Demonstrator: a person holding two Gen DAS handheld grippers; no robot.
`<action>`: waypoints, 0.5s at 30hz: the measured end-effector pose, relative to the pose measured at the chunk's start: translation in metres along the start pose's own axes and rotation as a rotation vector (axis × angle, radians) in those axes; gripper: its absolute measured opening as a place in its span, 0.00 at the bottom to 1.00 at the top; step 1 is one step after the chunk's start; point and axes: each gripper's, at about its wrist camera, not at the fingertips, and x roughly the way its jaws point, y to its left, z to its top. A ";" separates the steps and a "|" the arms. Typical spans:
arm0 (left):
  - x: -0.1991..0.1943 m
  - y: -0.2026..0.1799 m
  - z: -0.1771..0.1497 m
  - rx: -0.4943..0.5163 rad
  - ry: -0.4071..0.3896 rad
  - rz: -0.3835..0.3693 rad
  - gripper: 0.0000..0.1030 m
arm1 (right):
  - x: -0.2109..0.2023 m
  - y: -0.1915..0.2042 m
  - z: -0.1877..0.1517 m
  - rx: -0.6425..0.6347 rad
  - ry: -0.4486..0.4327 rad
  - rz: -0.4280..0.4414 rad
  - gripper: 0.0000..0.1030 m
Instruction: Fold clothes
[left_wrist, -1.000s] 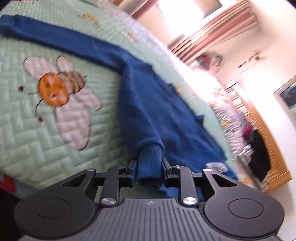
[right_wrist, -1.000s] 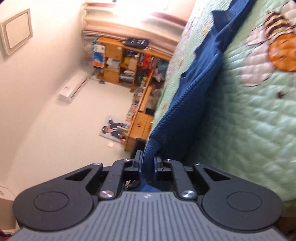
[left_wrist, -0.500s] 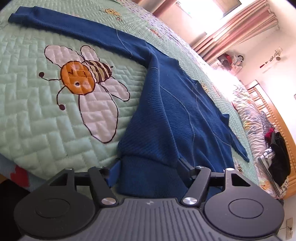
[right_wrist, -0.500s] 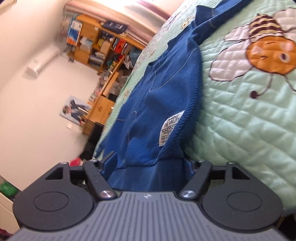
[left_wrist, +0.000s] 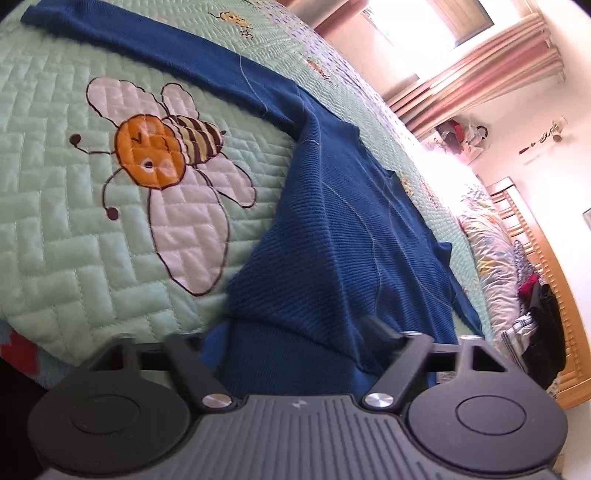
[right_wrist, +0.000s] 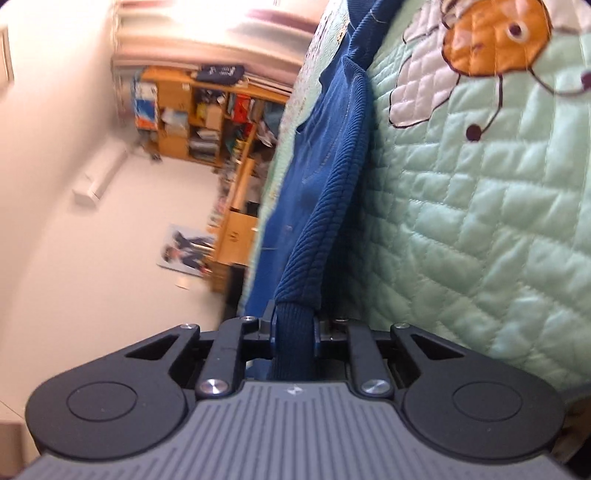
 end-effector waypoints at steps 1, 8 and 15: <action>-0.002 -0.002 0.000 0.017 -0.005 0.000 0.14 | -0.001 0.000 0.000 0.011 -0.002 0.016 0.18; -0.039 -0.024 0.001 0.050 -0.080 -0.118 0.14 | -0.011 0.012 0.003 0.026 -0.027 0.135 0.14; -0.025 0.008 -0.001 -0.042 0.005 0.027 0.22 | -0.026 0.007 0.003 -0.045 -0.011 -0.045 0.13</action>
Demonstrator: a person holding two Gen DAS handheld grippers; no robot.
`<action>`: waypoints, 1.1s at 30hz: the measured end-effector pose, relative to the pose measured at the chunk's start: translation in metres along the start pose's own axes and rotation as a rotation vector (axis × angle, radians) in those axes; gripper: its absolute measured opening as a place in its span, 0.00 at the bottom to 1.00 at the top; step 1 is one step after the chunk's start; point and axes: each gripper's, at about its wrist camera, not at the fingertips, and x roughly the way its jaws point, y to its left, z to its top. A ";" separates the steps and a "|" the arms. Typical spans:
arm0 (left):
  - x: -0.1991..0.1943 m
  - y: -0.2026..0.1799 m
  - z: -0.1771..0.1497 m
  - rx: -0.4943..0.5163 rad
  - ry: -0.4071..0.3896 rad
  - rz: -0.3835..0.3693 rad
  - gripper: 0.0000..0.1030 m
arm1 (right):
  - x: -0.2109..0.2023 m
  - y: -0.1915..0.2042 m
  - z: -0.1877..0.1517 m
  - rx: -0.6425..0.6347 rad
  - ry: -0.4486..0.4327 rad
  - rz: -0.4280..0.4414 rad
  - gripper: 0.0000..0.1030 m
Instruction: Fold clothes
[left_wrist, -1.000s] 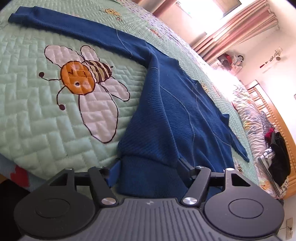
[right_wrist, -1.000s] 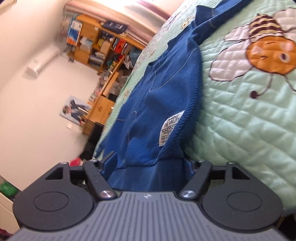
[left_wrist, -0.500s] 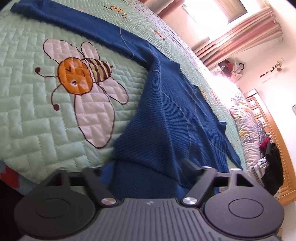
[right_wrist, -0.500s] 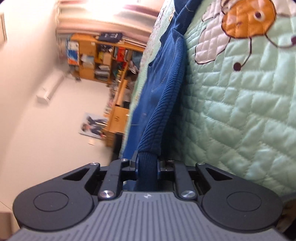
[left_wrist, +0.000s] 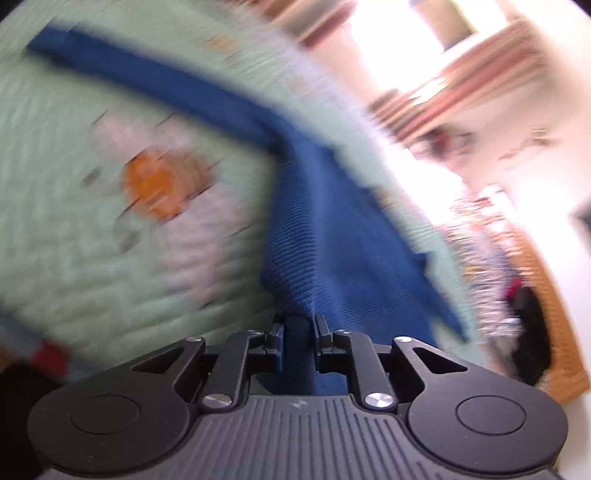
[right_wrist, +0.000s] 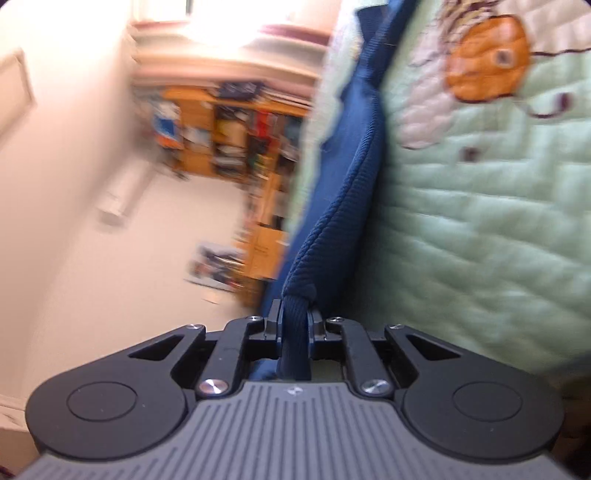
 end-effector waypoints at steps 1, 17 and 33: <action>0.004 0.005 -0.003 -0.012 0.014 0.021 0.25 | -0.002 0.000 -0.001 -0.032 0.017 -0.070 0.13; -0.032 -0.039 0.008 0.118 -0.103 -0.043 0.62 | 0.025 0.076 0.027 -0.245 -0.020 -0.052 0.48; 0.040 -0.051 -0.002 0.220 -0.008 0.040 0.76 | 0.008 -0.002 0.024 -0.062 0.023 -0.222 0.07</action>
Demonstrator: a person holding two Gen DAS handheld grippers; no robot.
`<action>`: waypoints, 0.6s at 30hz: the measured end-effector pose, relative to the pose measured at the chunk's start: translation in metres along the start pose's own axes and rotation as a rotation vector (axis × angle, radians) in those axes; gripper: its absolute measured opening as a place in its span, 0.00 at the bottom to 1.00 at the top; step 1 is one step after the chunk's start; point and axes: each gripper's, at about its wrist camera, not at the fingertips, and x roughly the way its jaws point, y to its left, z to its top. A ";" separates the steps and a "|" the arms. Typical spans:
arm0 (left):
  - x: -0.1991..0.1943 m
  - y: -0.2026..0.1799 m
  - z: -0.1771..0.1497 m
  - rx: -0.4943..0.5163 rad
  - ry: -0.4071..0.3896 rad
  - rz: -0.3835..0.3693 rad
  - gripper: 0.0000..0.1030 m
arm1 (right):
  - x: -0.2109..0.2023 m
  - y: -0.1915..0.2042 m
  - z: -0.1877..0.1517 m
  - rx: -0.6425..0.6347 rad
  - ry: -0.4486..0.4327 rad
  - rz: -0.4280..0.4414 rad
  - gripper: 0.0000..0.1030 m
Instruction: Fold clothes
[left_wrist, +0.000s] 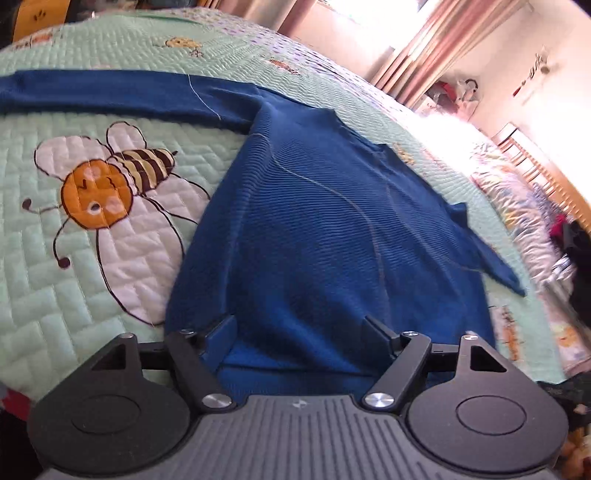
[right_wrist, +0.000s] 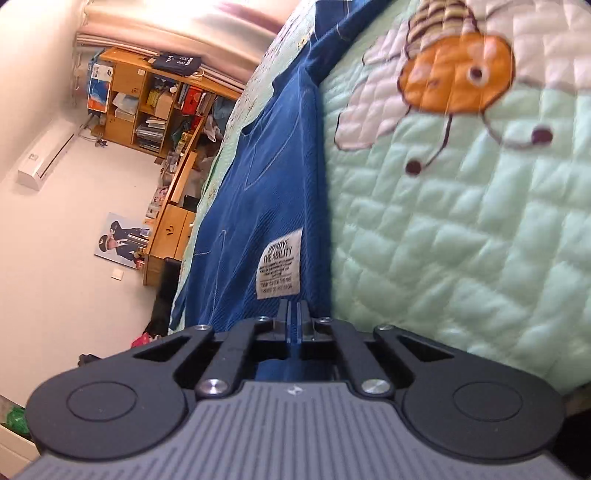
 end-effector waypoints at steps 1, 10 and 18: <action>-0.002 0.000 0.002 -0.020 0.000 -0.025 0.76 | -0.002 0.005 0.003 -0.006 -0.005 -0.010 0.10; 0.012 -0.017 0.021 -0.047 -0.097 -0.025 0.86 | 0.036 0.078 0.024 -0.205 0.005 0.124 0.61; 0.040 -0.057 -0.023 0.206 0.007 0.043 0.99 | 0.035 0.031 0.016 -0.199 0.041 -0.095 0.05</action>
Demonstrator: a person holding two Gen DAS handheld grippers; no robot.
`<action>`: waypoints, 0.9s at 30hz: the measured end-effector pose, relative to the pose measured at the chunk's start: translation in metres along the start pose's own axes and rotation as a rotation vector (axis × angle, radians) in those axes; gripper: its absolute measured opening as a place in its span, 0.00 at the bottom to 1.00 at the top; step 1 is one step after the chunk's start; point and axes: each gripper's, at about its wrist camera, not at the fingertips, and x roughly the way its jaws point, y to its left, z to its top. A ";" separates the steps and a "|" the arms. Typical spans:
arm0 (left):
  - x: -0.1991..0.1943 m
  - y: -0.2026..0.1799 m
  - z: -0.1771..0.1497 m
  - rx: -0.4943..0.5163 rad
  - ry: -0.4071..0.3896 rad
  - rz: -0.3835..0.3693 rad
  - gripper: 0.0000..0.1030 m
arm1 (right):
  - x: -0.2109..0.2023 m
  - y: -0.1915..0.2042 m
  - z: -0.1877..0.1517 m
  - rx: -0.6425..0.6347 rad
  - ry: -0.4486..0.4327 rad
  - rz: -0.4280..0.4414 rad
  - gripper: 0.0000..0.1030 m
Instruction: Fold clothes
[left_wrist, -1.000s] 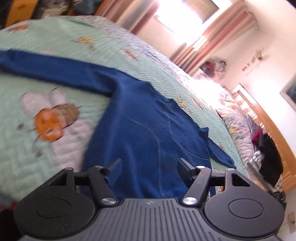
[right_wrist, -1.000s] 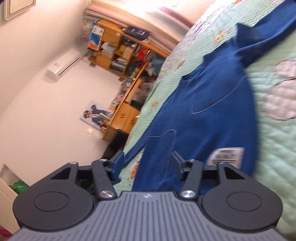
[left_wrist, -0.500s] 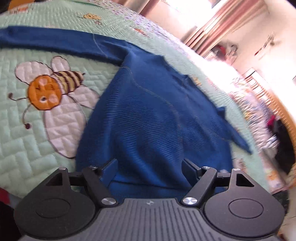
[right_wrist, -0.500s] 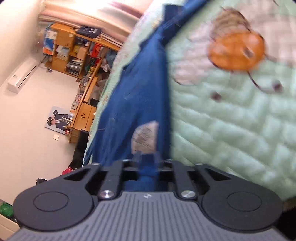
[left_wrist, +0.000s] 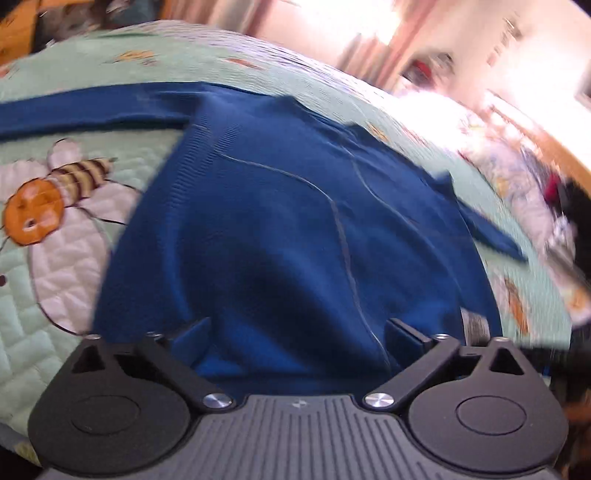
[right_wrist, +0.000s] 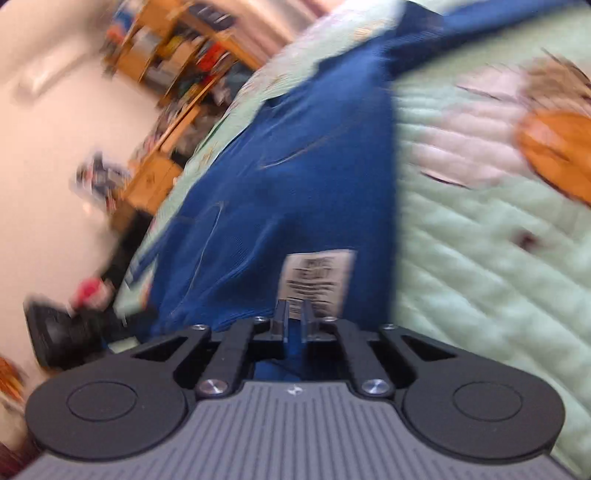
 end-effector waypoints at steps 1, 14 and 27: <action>0.001 -0.003 -0.001 0.017 0.005 0.010 0.99 | -0.004 -0.002 0.000 0.021 -0.006 -0.003 0.07; -0.003 0.010 0.001 -0.059 0.023 -0.022 0.99 | 0.044 0.015 0.036 0.056 -0.036 0.146 0.55; 0.002 0.010 0.010 -0.152 0.054 0.013 0.99 | -0.109 -0.093 0.057 0.351 -0.689 -0.103 0.67</action>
